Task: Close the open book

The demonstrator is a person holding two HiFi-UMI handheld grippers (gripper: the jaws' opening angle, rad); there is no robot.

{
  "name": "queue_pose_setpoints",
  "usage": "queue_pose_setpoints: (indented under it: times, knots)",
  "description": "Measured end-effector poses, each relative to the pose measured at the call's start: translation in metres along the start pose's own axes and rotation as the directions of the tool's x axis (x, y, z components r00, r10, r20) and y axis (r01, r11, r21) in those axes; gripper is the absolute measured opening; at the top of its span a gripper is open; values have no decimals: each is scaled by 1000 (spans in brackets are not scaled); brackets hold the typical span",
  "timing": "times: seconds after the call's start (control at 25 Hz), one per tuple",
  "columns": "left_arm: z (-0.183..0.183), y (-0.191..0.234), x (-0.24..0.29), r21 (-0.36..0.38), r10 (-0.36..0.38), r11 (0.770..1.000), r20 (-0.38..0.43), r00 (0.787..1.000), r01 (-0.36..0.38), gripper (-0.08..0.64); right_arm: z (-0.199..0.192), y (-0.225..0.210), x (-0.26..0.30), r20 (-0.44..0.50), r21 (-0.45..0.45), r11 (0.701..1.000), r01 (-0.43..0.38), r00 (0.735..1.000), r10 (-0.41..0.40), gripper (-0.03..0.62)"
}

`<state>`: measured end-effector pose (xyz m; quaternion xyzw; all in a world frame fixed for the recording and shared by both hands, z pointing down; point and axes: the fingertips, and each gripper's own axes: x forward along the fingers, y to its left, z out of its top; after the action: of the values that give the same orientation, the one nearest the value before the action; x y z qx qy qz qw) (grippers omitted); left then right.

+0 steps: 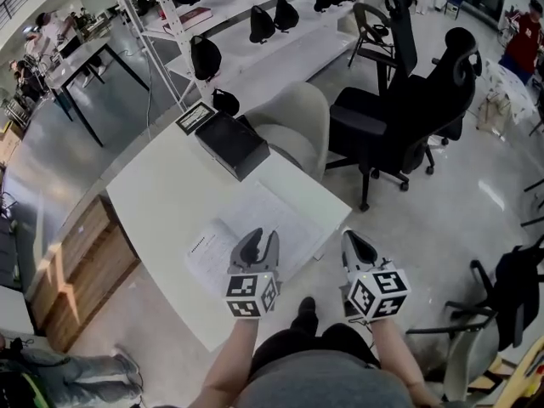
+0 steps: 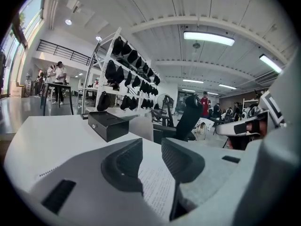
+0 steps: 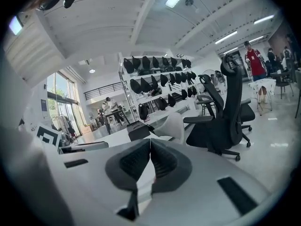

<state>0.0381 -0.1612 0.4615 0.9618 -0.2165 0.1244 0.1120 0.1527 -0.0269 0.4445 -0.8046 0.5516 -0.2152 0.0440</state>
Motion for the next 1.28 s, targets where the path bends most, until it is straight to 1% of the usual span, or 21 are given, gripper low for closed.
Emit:
queue_pose_setpoints:
  times: [0.2, 0.44, 0.56, 0.72, 0.84, 1.0, 1.08, 1.28]
  knots:
    - [2, 17, 9, -32, 18, 999, -5, 1000, -19, 127, 5, 9, 26, -24, -10, 999, -36, 999, 36, 5]
    - [5, 32, 7, -70, 76, 995, -7, 997, -76, 137, 13, 20, 48, -61, -37, 994, -101, 993, 99, 5]
    - [3, 40, 5, -85, 138, 987, -9, 990, -139, 138, 14, 25, 65, -87, -46, 985, -169, 982, 165, 5]
    - [0, 51, 0, -115, 230, 966, -16, 973, -230, 138, 15, 38, 90, -132, -58, 957, -283, 953, 274, 5]
    - [-5, 57, -7, -145, 304, 942, -23, 952, -304, 138, 12, 47, 106, -176, -62, 930, -362, 921, 347, 5]
    - [-9, 64, -14, -185, 404, 896, -31, 914, -403, 138, 10, 56, 122, -236, -69, 886, -459, 870, 433, 5]
    - [-12, 67, -18, -207, 454, 868, -38, 890, -451, 138, 8, 59, 129, -266, -72, 861, -503, 842, 470, 5]
    - [-24, 65, -37, -265, 568, 783, -60, 820, -562, 138, 2, 70, 141, -335, -75, 793, -605, 764, 551, 5]
